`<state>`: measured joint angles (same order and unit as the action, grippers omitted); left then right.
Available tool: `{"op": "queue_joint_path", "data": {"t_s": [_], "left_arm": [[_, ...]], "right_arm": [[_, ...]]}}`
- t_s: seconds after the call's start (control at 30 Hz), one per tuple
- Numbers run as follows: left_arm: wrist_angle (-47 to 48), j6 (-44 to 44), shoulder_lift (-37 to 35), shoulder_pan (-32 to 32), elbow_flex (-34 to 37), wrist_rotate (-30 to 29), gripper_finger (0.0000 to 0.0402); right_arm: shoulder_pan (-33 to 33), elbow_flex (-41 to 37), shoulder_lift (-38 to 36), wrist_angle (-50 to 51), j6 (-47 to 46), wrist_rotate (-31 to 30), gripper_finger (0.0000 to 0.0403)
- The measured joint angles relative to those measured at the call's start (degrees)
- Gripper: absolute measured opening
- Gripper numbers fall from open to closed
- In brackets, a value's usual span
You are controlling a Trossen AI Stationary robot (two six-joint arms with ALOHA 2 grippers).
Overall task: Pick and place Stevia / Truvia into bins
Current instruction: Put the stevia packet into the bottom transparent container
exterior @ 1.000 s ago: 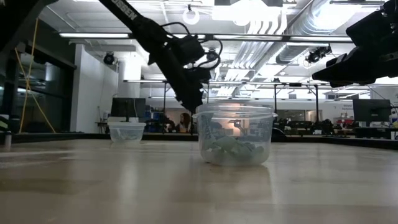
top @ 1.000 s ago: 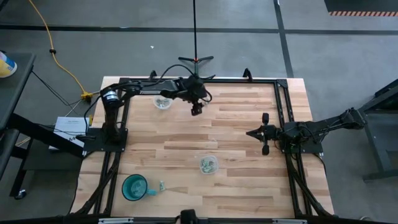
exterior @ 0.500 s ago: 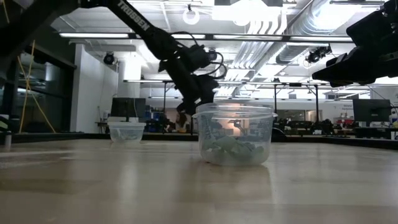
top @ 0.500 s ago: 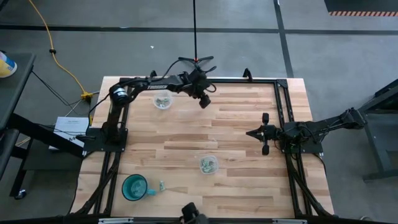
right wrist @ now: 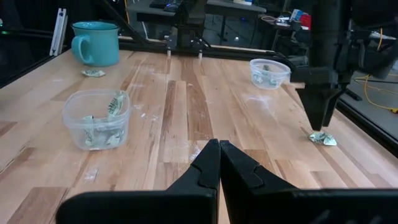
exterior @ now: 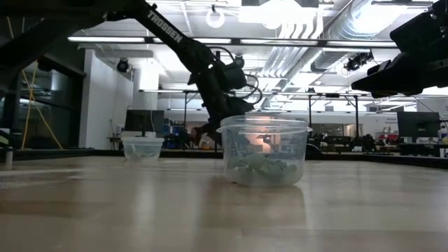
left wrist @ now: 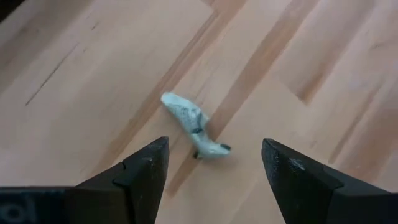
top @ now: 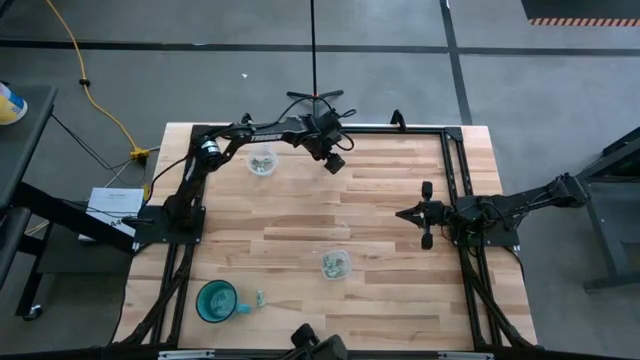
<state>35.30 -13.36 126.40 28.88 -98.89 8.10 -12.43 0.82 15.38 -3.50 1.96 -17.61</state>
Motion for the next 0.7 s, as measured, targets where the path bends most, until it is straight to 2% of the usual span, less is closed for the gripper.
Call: {"op": "queue_joint_path", "data": {"t_s": [0.23,0.43,0.7], "left_arm": [[-0.4,-5.1,0.1,0.0,0.0,-1.3,0.0289],[-0.4,-10.7,0.1,0.4,-1.6,1.7,0.0289],[8.1,-12.4,0.1,-0.2,-7.1,-5.0,0.0289]], "right_arm": [[0.0,0.0,0.0,0.0,0.0,0.0,0.0],[0.0,0.0,0.0,0.0,0.0,0.0,0.0],[0.0,0.0,0.0,0.1,0.0,0.1,0.0]]}}
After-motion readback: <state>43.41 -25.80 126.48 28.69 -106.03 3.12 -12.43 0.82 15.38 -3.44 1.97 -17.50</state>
